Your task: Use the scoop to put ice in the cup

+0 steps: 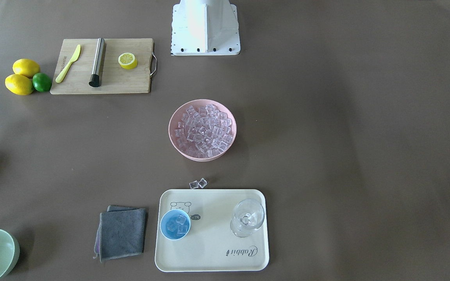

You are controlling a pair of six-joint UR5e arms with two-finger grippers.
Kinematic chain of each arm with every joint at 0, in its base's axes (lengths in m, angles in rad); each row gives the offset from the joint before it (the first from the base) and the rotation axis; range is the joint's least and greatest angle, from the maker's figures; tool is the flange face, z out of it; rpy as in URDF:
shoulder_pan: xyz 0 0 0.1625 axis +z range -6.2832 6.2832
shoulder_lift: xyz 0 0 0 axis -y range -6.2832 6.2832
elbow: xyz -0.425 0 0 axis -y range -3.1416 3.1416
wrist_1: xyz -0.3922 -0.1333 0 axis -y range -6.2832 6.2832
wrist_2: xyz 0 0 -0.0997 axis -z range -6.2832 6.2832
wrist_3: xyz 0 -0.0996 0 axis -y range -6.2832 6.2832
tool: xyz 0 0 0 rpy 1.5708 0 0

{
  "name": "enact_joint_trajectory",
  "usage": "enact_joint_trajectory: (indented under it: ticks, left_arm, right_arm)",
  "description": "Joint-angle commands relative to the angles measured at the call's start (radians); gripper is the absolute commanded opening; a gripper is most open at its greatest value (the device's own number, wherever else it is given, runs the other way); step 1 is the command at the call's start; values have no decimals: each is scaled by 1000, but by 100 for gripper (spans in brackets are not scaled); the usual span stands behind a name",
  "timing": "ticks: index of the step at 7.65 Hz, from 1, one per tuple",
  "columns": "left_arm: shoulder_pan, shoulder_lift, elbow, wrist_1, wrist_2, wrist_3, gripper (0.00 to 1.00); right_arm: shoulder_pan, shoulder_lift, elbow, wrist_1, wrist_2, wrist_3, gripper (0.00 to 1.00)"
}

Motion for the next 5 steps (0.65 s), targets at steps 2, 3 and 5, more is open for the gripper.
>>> enact_joint_trajectory:
  ticks: [2,3,5]
  left_arm:
    - [-61,19,10,99,-70,140,99]
    - [-96,-4,-5,261,-70,272,99]
    - [-122,-27,-97,476,-61,293,99]
  right_arm:
    - [12,-26,3,4,69,-11,100]
    - [47,-26,4,-1,88,-23,100]
    - [142,-24,7,-78,108,-175,100]
